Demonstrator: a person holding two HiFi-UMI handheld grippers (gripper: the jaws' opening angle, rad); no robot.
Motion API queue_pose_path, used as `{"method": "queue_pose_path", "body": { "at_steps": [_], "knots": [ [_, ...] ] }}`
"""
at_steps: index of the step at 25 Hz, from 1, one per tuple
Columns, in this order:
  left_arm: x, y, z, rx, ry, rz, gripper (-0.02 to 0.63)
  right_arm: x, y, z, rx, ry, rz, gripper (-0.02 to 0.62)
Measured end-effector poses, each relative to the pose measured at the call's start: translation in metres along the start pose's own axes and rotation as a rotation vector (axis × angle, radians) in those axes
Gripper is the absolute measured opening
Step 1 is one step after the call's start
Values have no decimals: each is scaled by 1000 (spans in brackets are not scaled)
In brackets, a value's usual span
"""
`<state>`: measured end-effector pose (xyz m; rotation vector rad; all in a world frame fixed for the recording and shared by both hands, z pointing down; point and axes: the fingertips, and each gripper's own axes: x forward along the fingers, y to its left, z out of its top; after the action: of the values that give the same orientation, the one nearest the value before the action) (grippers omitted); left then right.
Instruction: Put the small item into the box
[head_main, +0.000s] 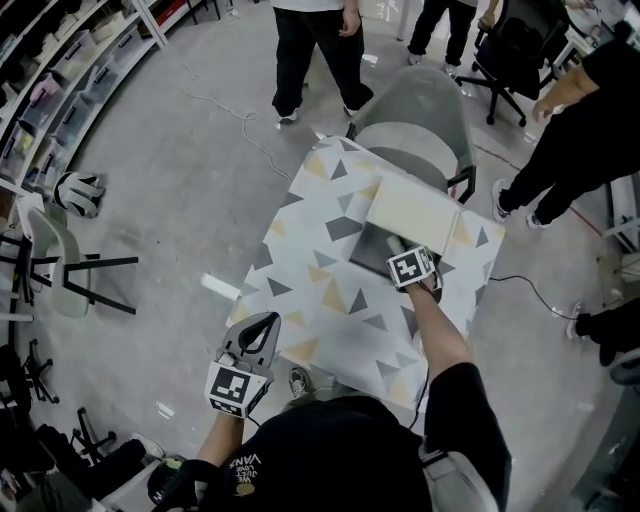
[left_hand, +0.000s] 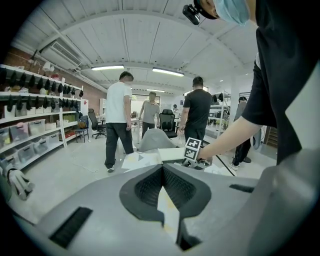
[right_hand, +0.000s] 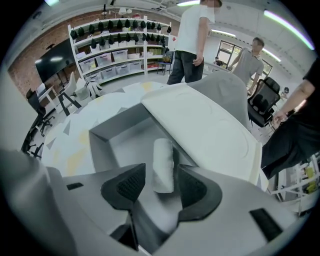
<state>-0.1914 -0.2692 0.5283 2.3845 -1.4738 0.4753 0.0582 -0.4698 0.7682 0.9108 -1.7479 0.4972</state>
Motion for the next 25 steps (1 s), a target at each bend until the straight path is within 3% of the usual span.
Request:
{"method": "queue_pose_path", "body": {
  "at_steps": [8, 16, 25],
  "knots": [
    [-6, -5, 3, 16, -21, -27, 6, -29, 3, 5, 38, -73, -24, 181],
    [-11, -19, 10, 45, -49, -90, 6, -90, 6, 18, 78, -238, -98, 5],
    [-24, -41, 17, 96, -86, -184, 6, -157, 29, 6, 169, -401, -125, 0]
  ]
}}
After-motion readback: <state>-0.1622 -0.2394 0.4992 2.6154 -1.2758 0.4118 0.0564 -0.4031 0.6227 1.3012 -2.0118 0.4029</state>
